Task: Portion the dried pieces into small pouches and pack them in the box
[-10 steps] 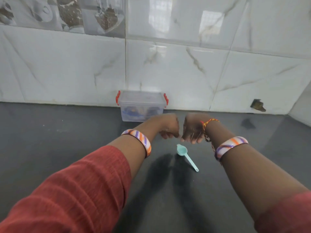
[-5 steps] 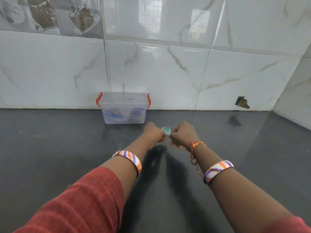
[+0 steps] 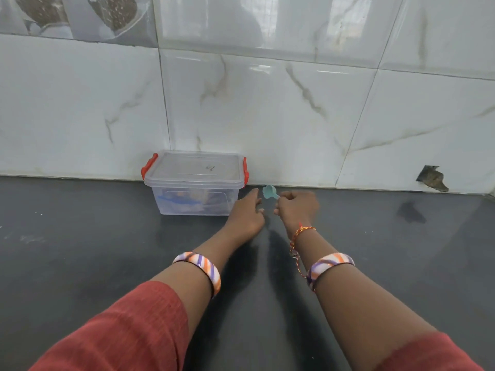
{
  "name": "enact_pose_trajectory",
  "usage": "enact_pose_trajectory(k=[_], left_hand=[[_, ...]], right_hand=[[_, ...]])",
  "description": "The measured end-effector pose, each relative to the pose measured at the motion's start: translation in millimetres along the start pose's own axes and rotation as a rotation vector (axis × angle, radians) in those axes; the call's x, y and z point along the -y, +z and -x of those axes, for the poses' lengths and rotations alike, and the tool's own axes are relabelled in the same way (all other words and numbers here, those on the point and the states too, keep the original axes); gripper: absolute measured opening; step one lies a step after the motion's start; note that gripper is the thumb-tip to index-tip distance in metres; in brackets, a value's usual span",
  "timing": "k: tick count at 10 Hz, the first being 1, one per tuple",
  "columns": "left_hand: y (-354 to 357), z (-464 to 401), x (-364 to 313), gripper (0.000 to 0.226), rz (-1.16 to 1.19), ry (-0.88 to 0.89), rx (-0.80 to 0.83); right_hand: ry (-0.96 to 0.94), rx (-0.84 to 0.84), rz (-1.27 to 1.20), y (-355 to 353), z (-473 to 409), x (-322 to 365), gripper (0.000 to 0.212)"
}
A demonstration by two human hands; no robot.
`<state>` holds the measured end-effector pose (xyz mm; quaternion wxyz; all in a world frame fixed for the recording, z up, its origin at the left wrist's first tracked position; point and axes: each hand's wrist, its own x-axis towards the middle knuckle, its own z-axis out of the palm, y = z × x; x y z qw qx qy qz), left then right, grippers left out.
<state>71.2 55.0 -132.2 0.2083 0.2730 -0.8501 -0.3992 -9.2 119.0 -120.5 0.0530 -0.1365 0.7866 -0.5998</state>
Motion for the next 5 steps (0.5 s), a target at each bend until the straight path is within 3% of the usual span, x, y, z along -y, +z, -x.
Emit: enact_pose_trajectory(k=[1, 2, 3, 5], left_hand=[[7, -11, 7, 0.058, -0.132, 0.042, -0.018], [17, -13, 20, 0.051, -0.154, 0.044, -0.053], [29, -10, 36, 0.033, -0.255, 0.087, -0.066], [30, -7, 35, 0.028, -0.343, 0.118, -0.084]], right_hand=[[-0.338, 0.058, 0.467, 12, -7, -2, 0.020], [-0.465, 0.147, 0.719, 20, -2, -9, 0.022], [-0.483, 0.251, 0.784, 28, 3, -31, 0.027], [-0.382, 0.193, 0.373, 19, 10, -39, 0.025]])
